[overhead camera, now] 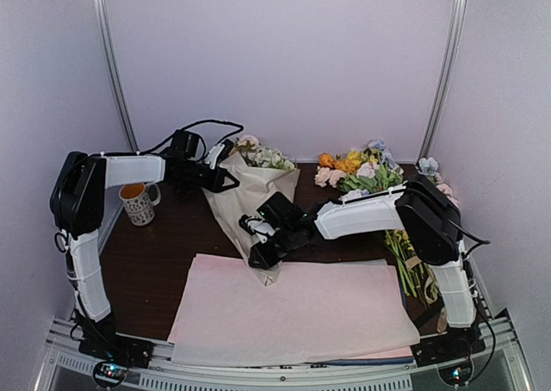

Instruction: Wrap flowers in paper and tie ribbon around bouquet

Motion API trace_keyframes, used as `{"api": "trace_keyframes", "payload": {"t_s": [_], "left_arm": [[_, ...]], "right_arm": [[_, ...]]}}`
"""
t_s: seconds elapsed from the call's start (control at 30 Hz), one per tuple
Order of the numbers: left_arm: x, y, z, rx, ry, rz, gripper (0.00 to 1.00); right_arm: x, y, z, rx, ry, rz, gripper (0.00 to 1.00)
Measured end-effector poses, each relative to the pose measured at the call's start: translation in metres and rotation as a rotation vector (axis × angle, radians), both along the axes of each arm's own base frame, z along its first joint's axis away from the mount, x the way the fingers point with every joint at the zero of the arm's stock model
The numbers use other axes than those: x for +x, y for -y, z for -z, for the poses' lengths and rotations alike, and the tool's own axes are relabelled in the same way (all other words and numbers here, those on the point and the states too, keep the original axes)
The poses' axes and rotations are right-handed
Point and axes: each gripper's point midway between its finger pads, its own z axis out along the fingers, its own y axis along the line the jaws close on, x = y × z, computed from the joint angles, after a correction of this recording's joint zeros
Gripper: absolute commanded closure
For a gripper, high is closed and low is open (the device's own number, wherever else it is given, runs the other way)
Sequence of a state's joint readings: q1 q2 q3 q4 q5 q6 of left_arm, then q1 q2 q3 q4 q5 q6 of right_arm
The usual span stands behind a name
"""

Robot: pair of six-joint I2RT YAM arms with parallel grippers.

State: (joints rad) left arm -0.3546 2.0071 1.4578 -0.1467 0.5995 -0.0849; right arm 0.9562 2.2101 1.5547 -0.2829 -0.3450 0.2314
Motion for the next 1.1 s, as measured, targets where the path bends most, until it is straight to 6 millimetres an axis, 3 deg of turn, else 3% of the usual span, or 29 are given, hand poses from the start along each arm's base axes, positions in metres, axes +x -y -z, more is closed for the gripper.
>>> {"api": "trace_keyframes", "payload": {"t_s": [0.23,0.33,0.47,0.53,0.57,0.67,0.9,1.0,1.1], "left_arm": [[0.012,-0.005,0.011,0.045,-0.032,-0.044,1.0],[0.021,-0.005,0.028,0.055,-0.062,-0.054,0.93],[0.031,-0.016,0.044,0.075,-0.085,-0.101,0.8],[0.037,-0.025,0.046,0.09,-0.08,-0.136,0.64],[0.041,-0.03,0.044,0.097,-0.073,-0.157,0.5],[0.054,-0.043,0.036,0.127,-0.039,-0.225,0.31],[0.056,-0.064,-0.02,0.138,0.044,-0.321,0.23],[0.035,-0.074,-0.048,0.098,0.061,-0.356,0.17],[-0.003,-0.082,-0.056,0.028,0.034,-0.377,0.12]], "right_arm": [[-0.005,0.001,0.003,-0.004,0.037,-0.022,0.74],[-0.009,0.002,0.004,-0.011,0.062,-0.039,0.74],[-0.013,0.002,0.004,-0.013,0.076,-0.045,0.74],[-0.014,0.002,0.003,-0.011,0.075,-0.044,0.74],[-0.014,0.002,0.003,-0.009,0.075,-0.042,0.74],[-0.014,0.003,0.002,-0.007,0.07,-0.037,0.73],[-0.015,0.002,0.0,0.005,0.059,-0.018,0.73],[-0.015,0.002,0.0,0.006,0.054,-0.01,0.72],[-0.015,0.002,0.0,0.008,0.047,0.0,0.72]]}}
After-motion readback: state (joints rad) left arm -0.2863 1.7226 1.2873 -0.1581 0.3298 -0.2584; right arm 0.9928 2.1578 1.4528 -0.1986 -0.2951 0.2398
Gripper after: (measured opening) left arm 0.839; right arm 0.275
